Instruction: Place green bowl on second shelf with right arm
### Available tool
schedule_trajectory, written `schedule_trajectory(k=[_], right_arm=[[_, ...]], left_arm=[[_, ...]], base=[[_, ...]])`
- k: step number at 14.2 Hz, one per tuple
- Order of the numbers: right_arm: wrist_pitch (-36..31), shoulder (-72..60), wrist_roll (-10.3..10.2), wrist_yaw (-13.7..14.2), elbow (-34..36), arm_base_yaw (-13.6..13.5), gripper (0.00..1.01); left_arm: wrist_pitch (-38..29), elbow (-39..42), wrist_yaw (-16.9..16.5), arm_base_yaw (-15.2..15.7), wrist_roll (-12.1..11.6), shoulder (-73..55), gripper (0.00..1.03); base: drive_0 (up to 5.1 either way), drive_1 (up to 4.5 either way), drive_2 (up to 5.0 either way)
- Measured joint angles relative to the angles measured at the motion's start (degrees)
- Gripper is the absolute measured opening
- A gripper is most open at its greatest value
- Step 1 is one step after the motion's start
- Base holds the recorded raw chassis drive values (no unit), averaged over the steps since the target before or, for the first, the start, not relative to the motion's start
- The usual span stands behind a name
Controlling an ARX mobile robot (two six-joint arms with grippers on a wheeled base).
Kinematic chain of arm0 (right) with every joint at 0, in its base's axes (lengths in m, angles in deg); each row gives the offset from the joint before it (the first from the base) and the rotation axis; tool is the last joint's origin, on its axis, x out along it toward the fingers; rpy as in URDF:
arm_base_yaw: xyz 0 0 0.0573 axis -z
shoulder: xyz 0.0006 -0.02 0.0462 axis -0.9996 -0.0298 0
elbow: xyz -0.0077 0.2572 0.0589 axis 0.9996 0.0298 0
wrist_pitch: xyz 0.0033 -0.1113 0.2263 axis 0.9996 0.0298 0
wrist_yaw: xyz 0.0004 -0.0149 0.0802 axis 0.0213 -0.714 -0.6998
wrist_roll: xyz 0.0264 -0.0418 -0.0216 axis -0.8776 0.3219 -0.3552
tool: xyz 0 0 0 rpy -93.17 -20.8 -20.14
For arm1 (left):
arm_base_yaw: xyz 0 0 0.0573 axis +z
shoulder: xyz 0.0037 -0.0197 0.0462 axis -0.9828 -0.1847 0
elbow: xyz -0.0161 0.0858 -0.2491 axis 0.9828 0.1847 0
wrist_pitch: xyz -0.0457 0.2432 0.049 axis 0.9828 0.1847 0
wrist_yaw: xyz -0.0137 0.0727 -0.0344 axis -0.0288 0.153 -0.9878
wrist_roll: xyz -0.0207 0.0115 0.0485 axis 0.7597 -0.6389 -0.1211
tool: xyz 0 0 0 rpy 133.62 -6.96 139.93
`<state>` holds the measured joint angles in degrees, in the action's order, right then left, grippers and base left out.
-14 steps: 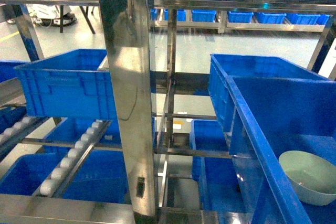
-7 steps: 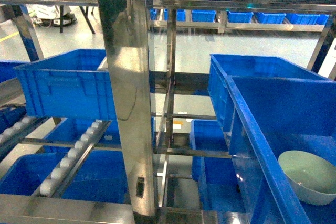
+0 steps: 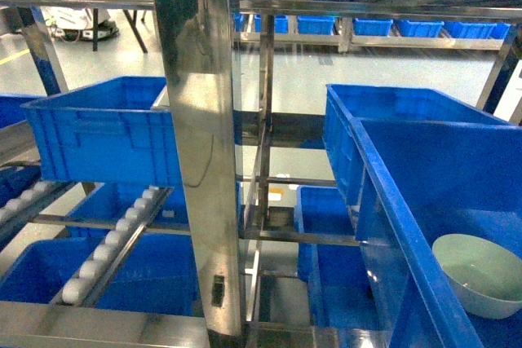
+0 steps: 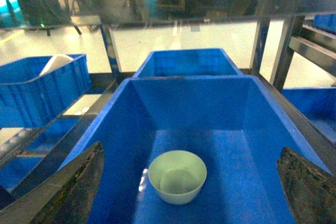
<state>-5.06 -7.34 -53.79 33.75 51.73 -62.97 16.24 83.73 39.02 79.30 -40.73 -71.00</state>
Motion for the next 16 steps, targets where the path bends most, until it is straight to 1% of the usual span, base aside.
schedule_trajectory(k=[1, 2, 3, 5, 6, 7, 8, 9, 10, 11, 12, 16], right_arm=[[-3.4, 0.2, 0.2, 0.5, 0.7, -0.4, 0.95], [-8.5, 2.2, 0.7, 3.8, 3.3, -2.8, 0.85], [-8.5, 4.2, 1.1, 5.7, 5.0, -5.0, 0.75], [-7.3, 6.8, 1.6, 10.2, 6.0, -9.6, 0.53], [-1.0, 11.9, 1.7, 10.8, 6.4, -10.2, 0.41], [0.3, 15.9, 1.7, 13.7, 7.5, -12.4, 0.26], [0.4, 16.3, 1.7, 16.2, 7.6, -15.5, 0.07], [1.0, 17.0, 1.9, 19.3, 8.0, -17.9, 0.02], [1.0, 17.7, 1.9, 25.0, 8.4, -23.9, 0.02], [0.9, 17.9, 2.1, 25.2, 8.5, -25.9, 0.02], [0.5, 19.3, 2.0, 26.4, 9.7, -25.6, 0.02], [0.9, 20.0, 2.0, 26.4, 10.4, -25.3, 0.02]], left_arm=[[0.0, 0.0, 0.0, 0.0, 0.0, 0.0, 0.98], [0.0, 0.0, 0.0, 0.0, 0.0, 0.0, 0.98], [0.0, 0.0, 0.0, 0.0, 0.0, 0.0, 0.98], [0.0, 0.0, 0.0, 0.0, 0.0, 0.0, 0.98], [0.0, 0.0, 0.0, 0.0, 0.0, 0.0, 0.98], [0.1, 0.0, 0.0, 0.0, 0.0, 0.0, 0.98], [0.0, 0.0, 0.0, 0.0, 0.0, 0.0, 0.98], [0.0, 0.0, 0.0, 0.0, 0.0, 0.0, 0.98], [0.0, 0.0, 0.1, 0.0, 0.0, 0.0, 0.98], [0.0, 0.0, 0.0, 0.0, 0.0, 0.0, 0.98], [0.0, 0.0, 0.0, 0.0, 0.0, 0.0, 0.98], [0.0, 0.0, 0.0, 0.0, 0.0, 0.0, 0.98]], base=[[0.0, 0.00, 0.0], [0.0, 0.00, 0.0], [0.0, 0.00, 0.0], [0.0, 0.00, 0.0], [0.0, 0.00, 0.0], [0.0, 0.00, 0.0], [0.0, 0.00, 0.0], [0.0, 0.00, 0.0], [0.0, 0.00, 0.0], [0.0, 0.00, 0.0], [0.0, 0.00, 0.0], [0.0, 0.00, 0.0]])
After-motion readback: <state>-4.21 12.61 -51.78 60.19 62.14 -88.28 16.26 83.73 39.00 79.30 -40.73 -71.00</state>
